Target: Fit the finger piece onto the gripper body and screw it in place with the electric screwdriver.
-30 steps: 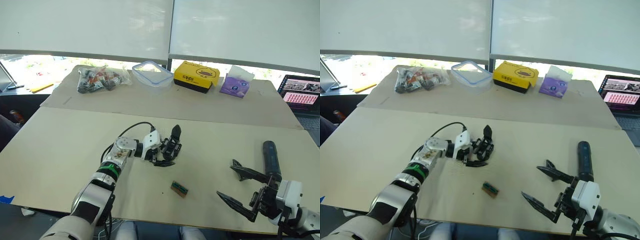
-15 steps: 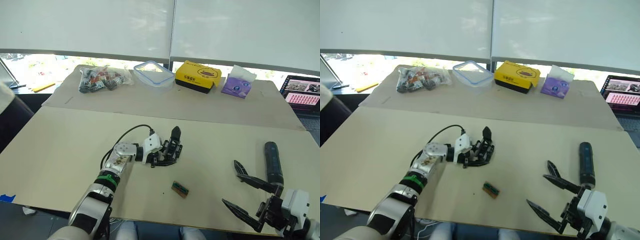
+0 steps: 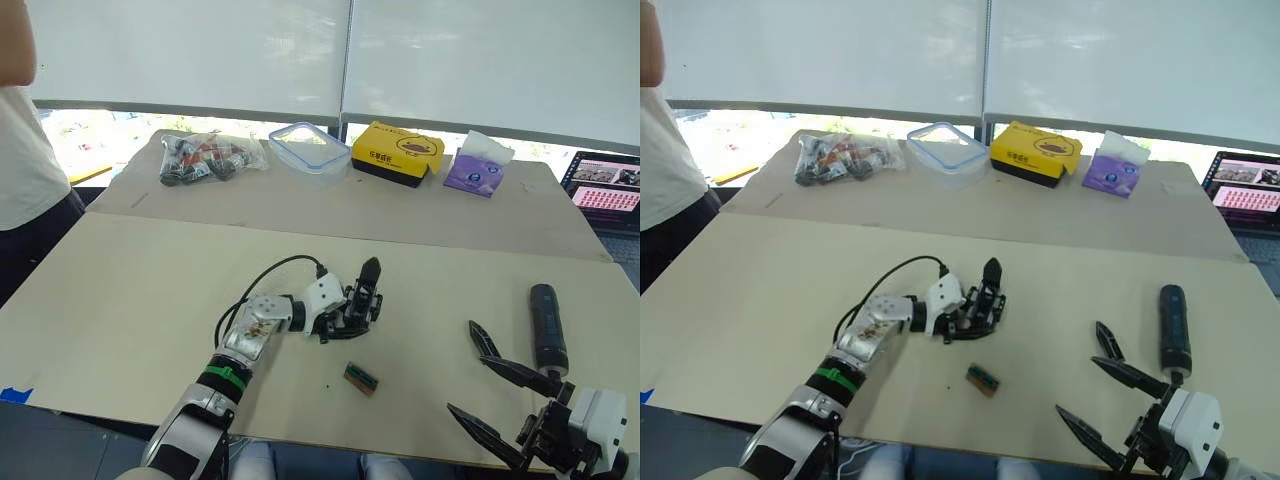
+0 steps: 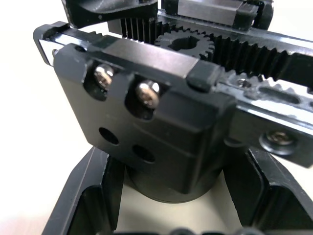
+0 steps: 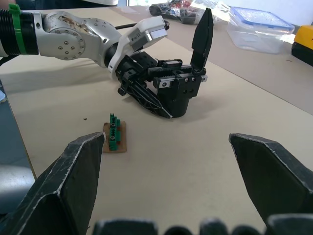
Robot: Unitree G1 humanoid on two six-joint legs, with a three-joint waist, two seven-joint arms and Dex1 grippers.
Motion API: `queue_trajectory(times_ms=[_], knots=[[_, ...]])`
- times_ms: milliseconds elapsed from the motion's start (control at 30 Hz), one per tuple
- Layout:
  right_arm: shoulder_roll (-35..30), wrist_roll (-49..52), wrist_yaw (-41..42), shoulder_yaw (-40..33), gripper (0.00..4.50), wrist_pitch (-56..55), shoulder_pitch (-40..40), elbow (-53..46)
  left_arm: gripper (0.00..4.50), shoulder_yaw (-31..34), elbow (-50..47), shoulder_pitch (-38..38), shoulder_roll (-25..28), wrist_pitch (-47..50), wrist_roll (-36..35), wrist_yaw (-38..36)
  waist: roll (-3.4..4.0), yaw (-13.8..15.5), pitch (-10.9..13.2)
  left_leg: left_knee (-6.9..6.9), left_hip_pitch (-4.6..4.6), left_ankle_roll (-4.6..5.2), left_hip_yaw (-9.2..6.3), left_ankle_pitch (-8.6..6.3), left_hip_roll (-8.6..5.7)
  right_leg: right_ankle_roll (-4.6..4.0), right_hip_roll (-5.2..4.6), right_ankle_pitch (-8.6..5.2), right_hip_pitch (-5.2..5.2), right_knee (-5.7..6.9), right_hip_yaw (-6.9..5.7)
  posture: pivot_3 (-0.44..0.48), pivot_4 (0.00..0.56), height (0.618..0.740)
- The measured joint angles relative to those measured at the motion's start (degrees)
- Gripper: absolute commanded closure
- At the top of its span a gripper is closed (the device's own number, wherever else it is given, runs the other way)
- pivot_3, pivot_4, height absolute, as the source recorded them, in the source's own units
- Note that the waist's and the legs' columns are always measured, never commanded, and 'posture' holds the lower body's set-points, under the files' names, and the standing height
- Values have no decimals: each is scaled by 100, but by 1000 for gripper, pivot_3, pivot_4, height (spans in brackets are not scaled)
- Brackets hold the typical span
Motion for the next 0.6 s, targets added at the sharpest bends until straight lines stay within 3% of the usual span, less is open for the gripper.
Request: queue_trajectory(times_ms=[67, 200, 233, 433, 600], knots=[[0, 0, -9, 0, 0, 0, 3, 0, 2158, -11, -45, 32, 1, 19, -4, 2, 0, -1, 0, 0, 0, 0, 0, 0, 0, 0, 0, 0, 0, 0, 0, 0, 150, 740], [74, 0, -33, -24, 0, 0, 85, 3, 286, -14, -85, 60, 37, 80, -70, -12, 1, -2, 0, 0, 0, 0, 0, 0, 0, 0, 0, 0, 0, 0, 0, 0, 150, 740], [102, 4, -38, -43, 0, 0, 112, 6, 132, -4, -84, 69, 78, 78, -97, -13, 1, -2, 0, 0, 0, -1, 0, 0, 0, 0, 0, 0, 0, 0, 0, 0, 150, 740], [238, 164, -113, -334, 0, 4, 323, 31, 132, 106, -85, 153, 388, -92, -293, -167, 5, -75, -3, -1, 6, -2, -1, -1, 1, -2, 0, 1, -1, 4, 0, 0, 150, 740], [475, 451, -143, -650, 0, 63, 830, 6, 132, 534, -212, 452, 1348, -258, -737, -855, 13, -193, -8, -10, 11, -5, -1, -3, 3, -7, 0, 0, -2, 9, 0, 0, 150, 740]])
